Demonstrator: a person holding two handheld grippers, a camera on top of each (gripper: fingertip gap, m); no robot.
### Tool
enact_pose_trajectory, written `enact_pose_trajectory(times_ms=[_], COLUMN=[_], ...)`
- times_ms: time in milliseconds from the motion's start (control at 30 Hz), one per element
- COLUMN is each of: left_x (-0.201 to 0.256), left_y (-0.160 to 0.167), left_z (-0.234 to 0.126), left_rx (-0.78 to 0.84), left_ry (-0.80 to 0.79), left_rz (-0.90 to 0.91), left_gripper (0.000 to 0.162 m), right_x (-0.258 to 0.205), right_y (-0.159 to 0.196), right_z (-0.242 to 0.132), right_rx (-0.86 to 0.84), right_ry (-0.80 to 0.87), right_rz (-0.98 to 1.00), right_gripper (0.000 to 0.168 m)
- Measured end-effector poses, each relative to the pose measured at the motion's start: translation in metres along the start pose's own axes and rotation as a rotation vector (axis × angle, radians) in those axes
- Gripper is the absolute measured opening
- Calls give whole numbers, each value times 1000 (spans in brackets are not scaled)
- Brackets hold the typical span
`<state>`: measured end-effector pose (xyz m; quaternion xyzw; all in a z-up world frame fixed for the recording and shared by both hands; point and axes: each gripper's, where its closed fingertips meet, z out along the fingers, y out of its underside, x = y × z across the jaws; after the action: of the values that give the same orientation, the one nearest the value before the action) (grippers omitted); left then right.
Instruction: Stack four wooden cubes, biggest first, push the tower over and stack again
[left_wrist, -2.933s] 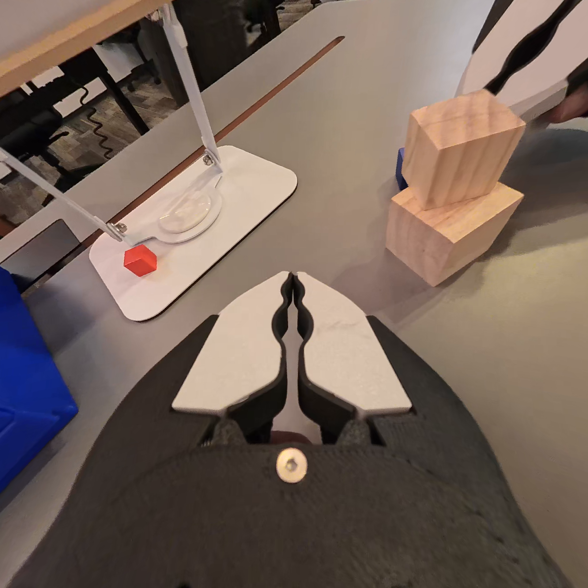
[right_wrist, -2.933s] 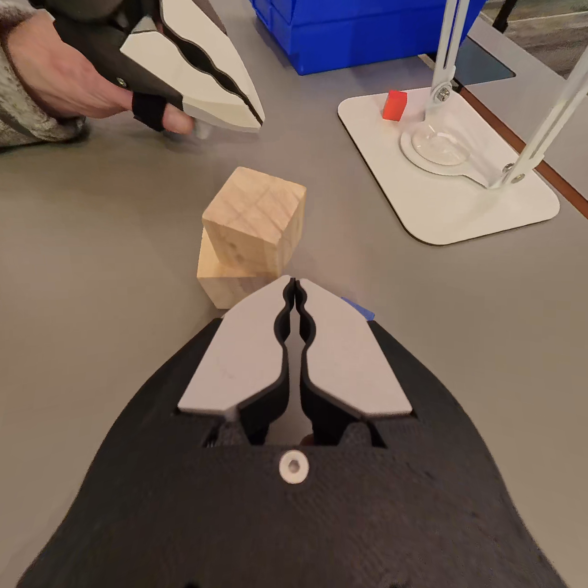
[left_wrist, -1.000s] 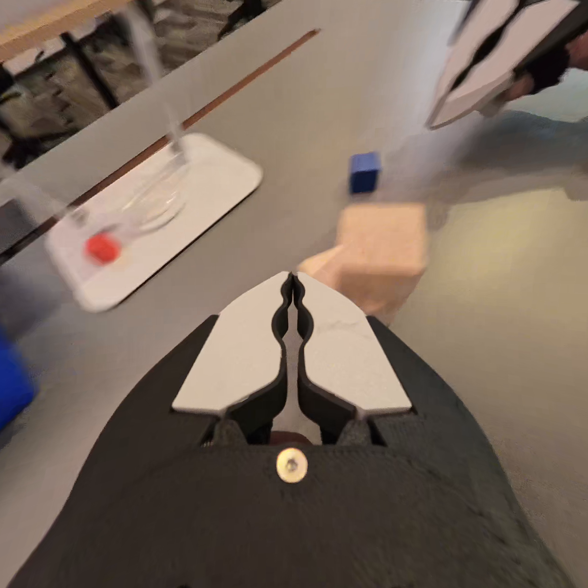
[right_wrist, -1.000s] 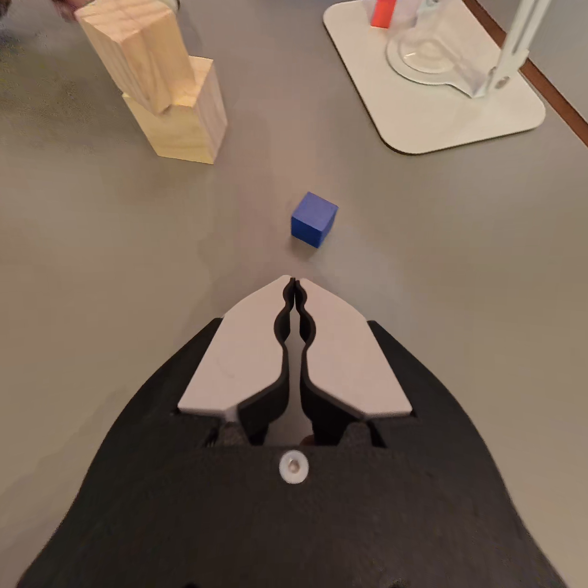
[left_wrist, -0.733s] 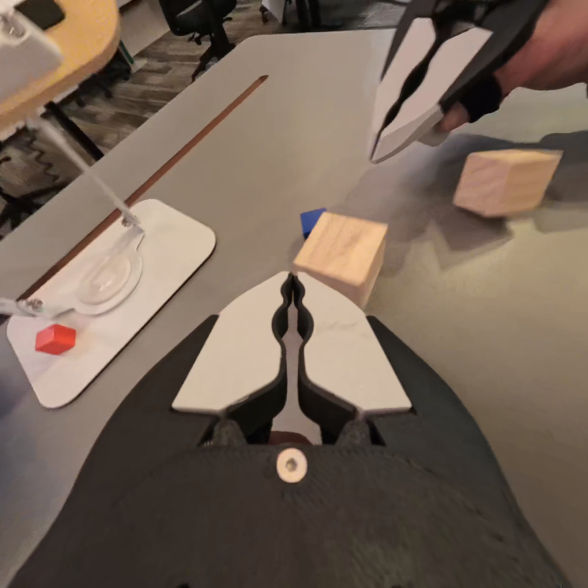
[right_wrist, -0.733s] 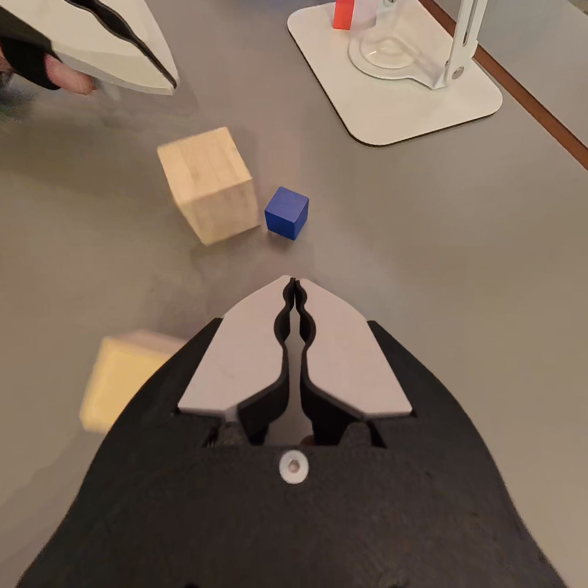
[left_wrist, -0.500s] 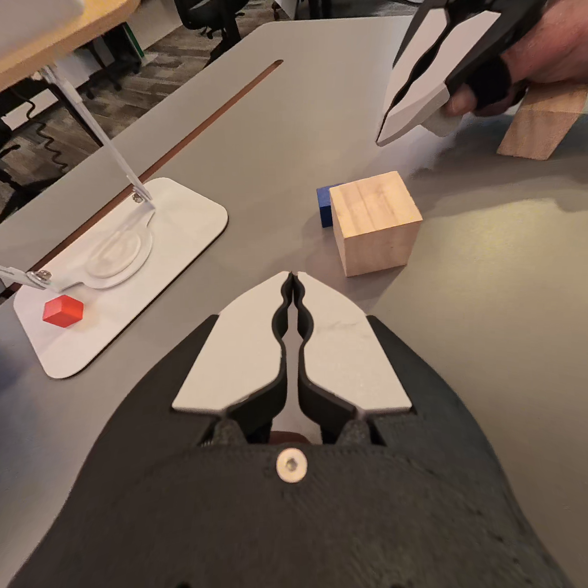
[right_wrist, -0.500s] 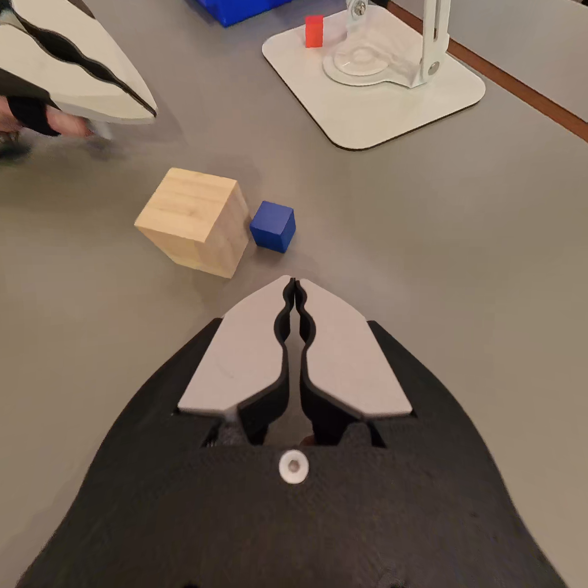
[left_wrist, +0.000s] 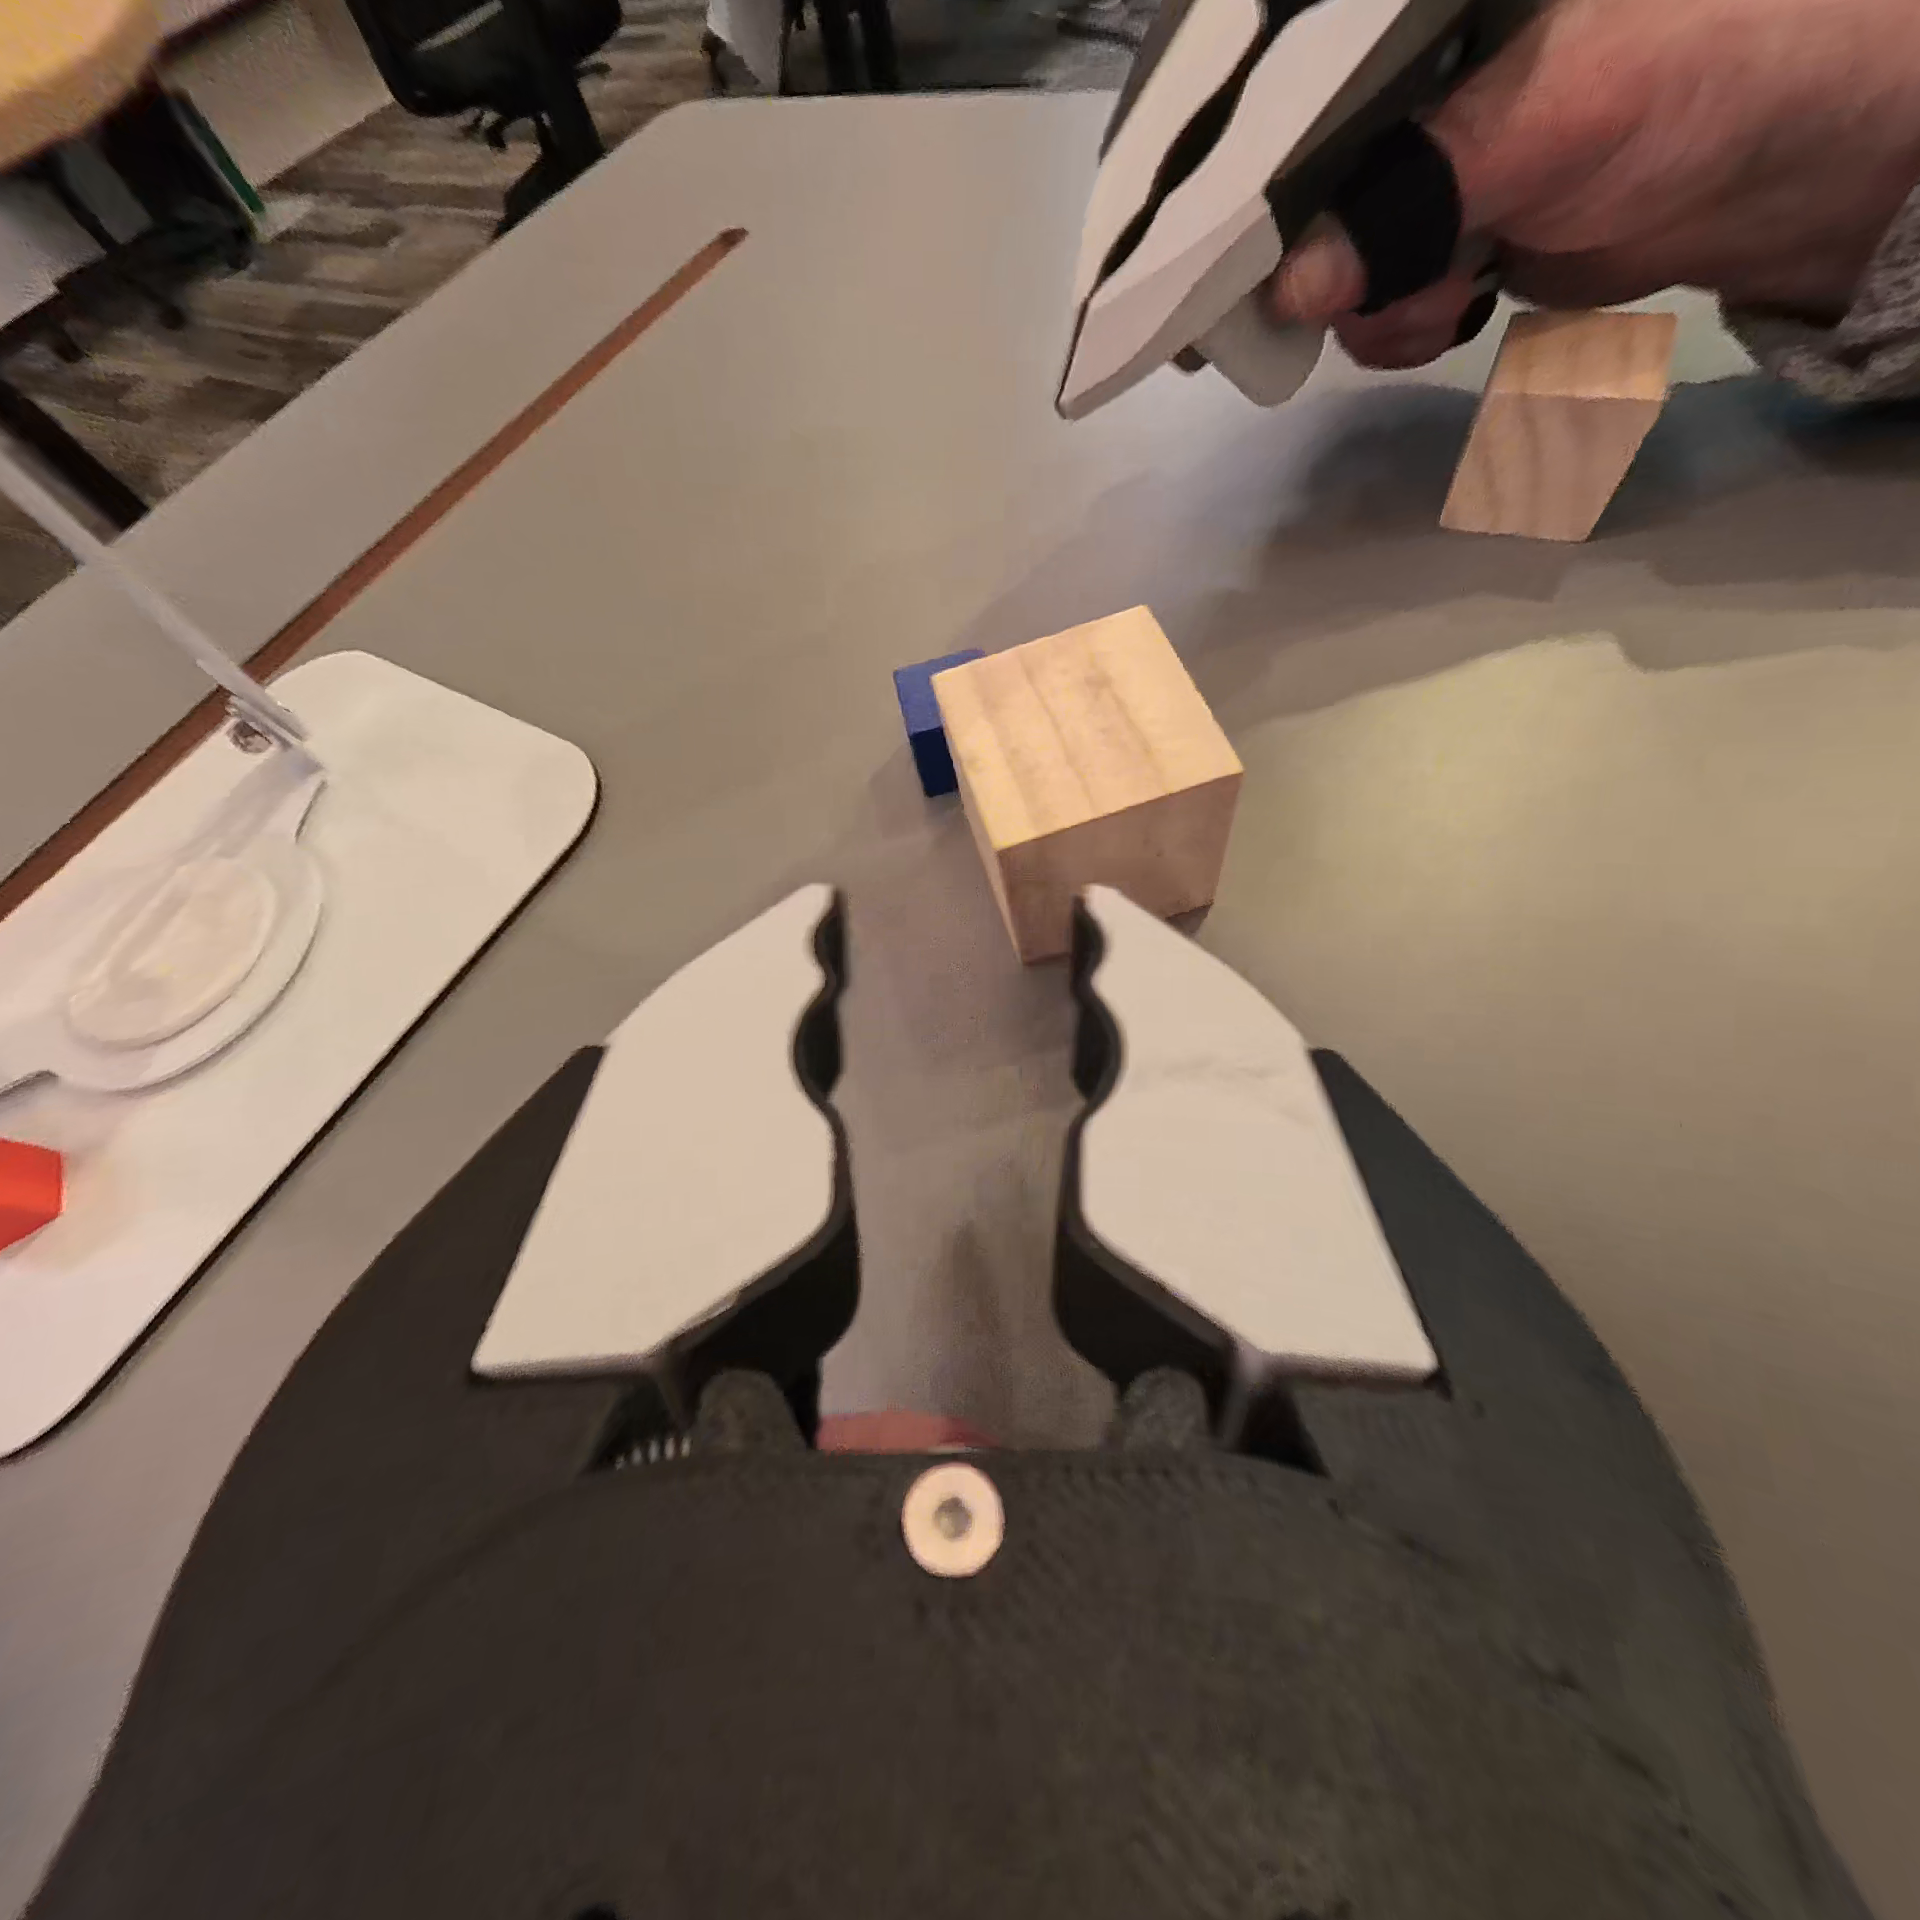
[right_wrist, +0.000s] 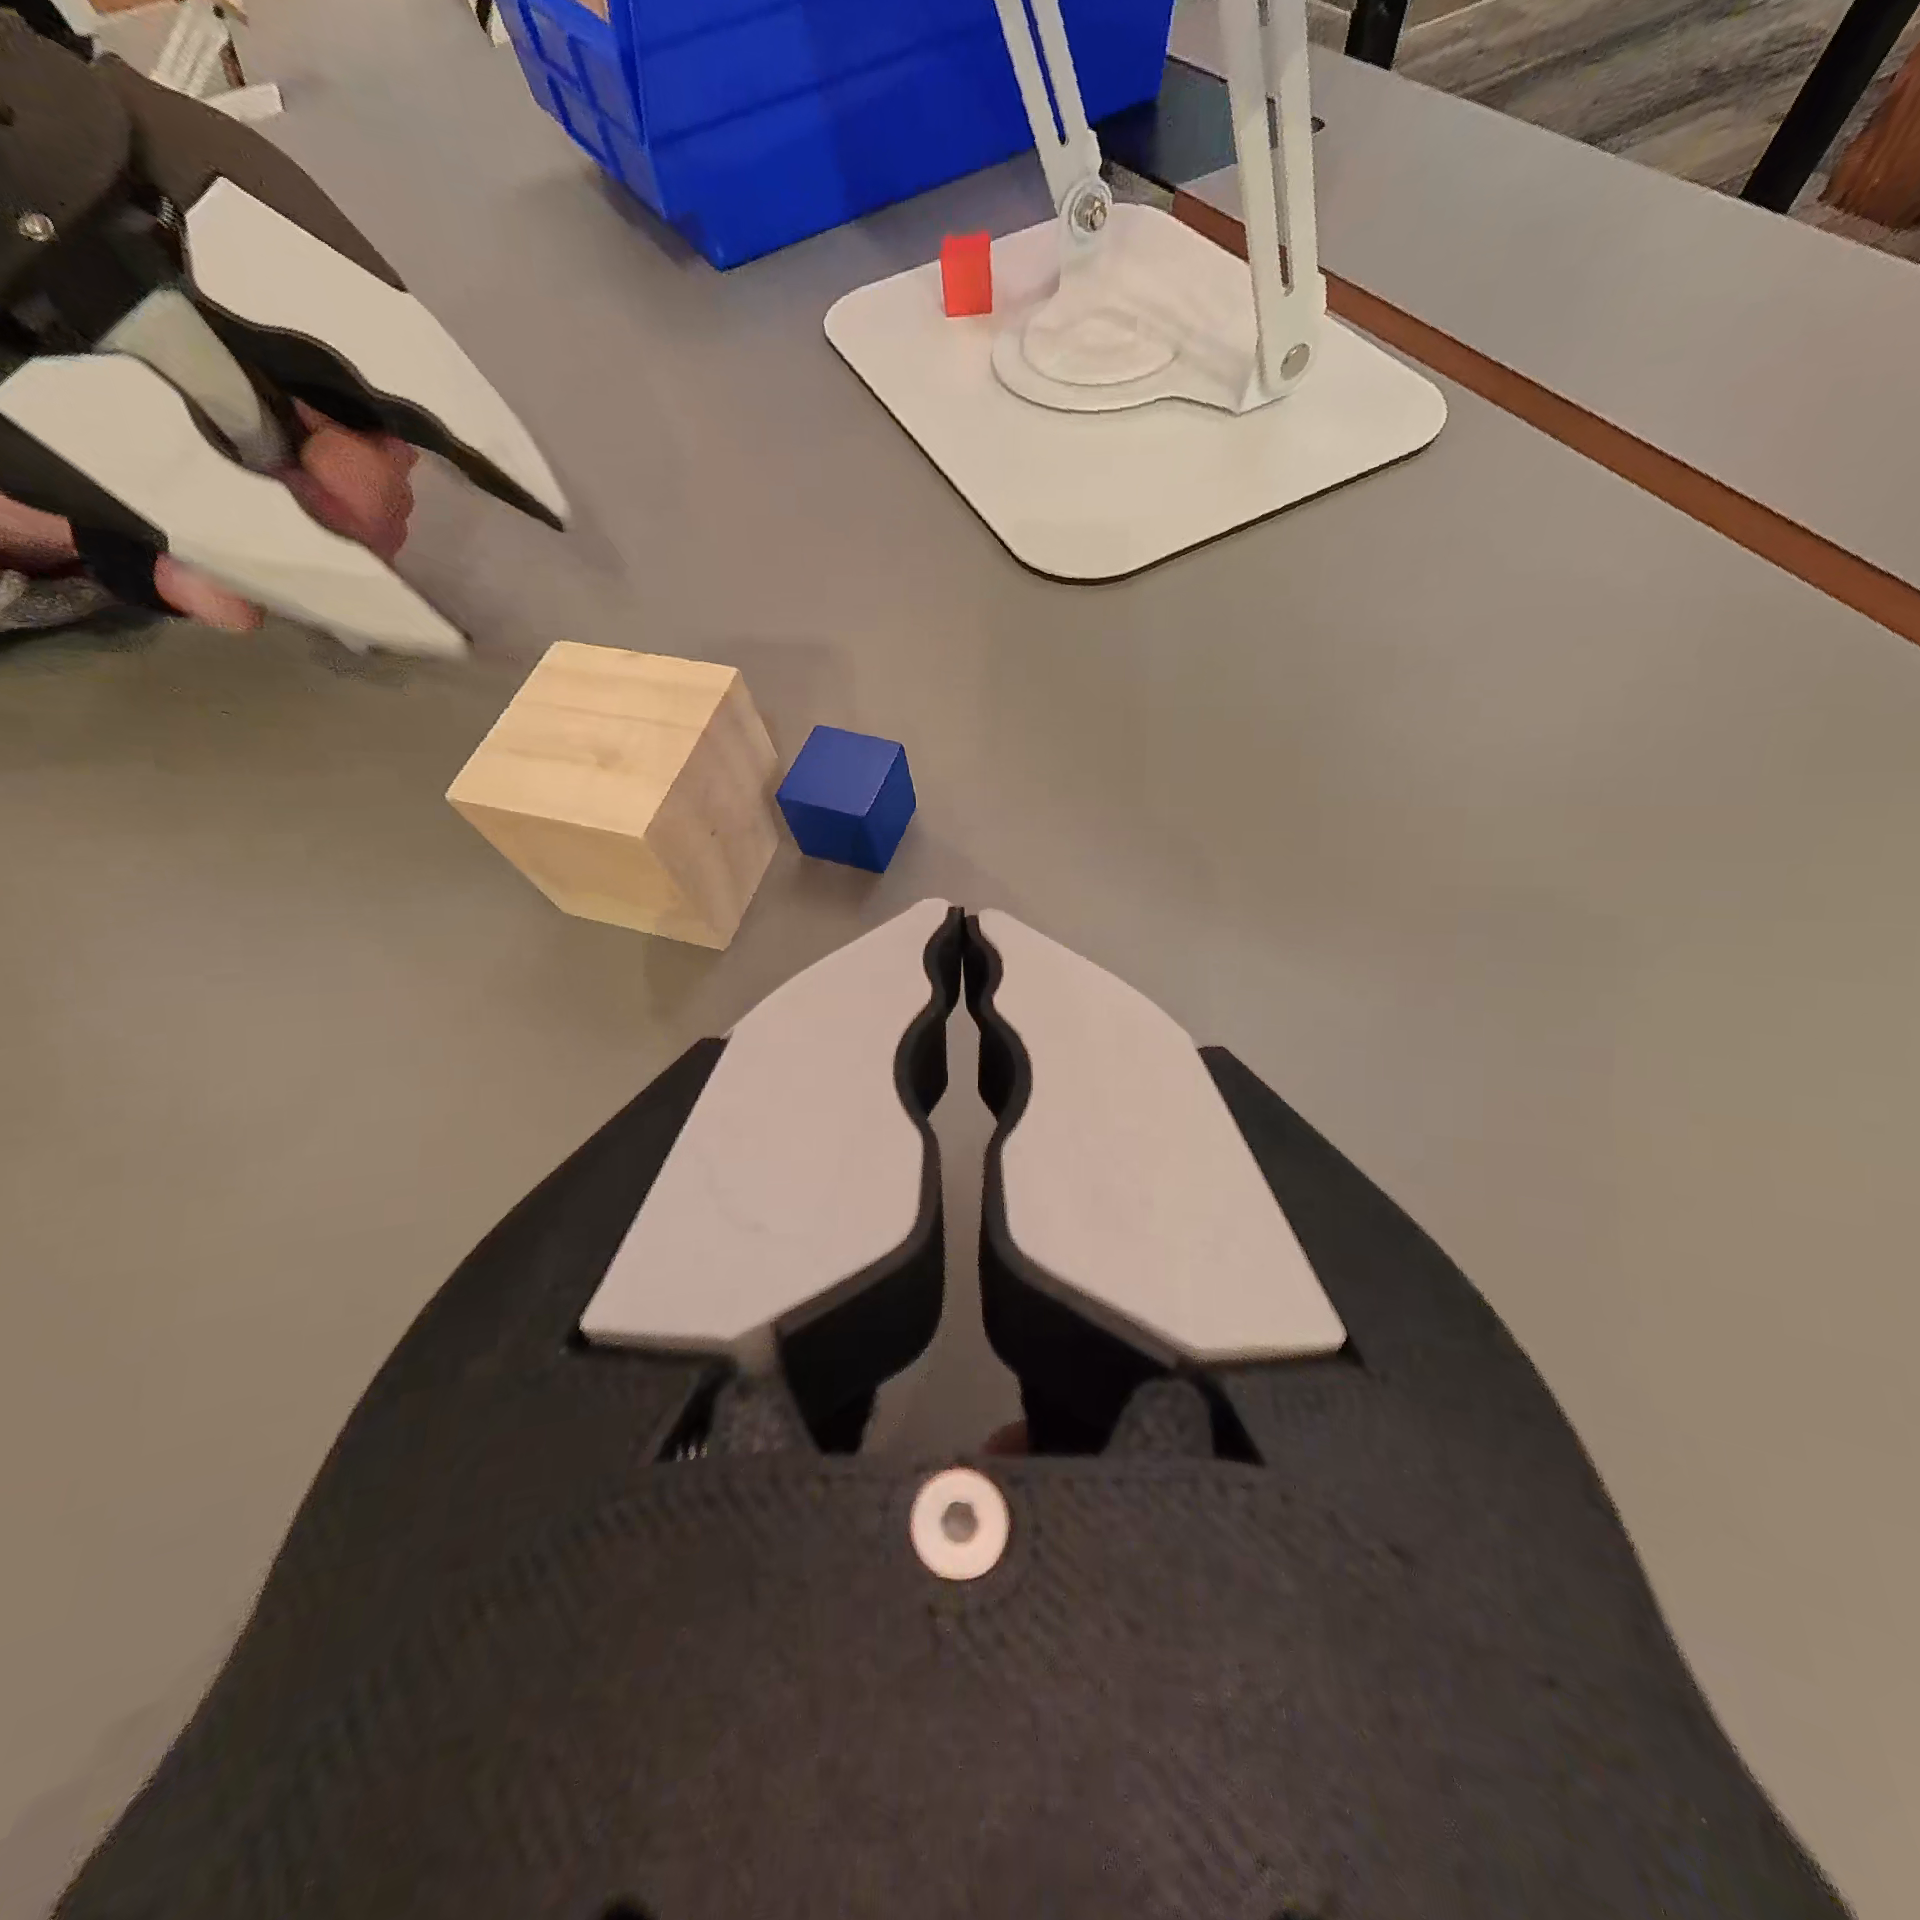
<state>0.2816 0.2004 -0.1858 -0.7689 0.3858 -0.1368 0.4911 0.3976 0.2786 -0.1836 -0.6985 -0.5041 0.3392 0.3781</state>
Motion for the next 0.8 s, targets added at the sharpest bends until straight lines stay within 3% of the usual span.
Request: enact_pose_trajectory(times_ms=[67,233,267,333,533,667,800], left_x=[8,25,27,28,19,-7,-17], left_y=[4,2,-1,0,-1,19,56], left_z=[14,43,48,55,40,-4,-56], left_rx=[-55,-121,-122,-149,-123,-125,-136], left_ry=[-8,-3,-3,2,13,38,210], left_rz=[3,-43,-46,-25,-14,5,79], left_gripper=[72,102,99,65,62,62,62], right_x=[0,-1,-1,-3,-5,-13,-22], right_y=[0,1,1,2,-2,-5,3], right_z=[0,0,1,2,-5,-19,-36], right_rx=[-1,-8,-12,-16,-12,-15,-48], right_ry=[1,-2,-3,-6,-16,-63,-127], right_rz=[-1,-8,-11,-16,-43,-99,-146], right_gripper=[0,0,0,0,0,0,0])
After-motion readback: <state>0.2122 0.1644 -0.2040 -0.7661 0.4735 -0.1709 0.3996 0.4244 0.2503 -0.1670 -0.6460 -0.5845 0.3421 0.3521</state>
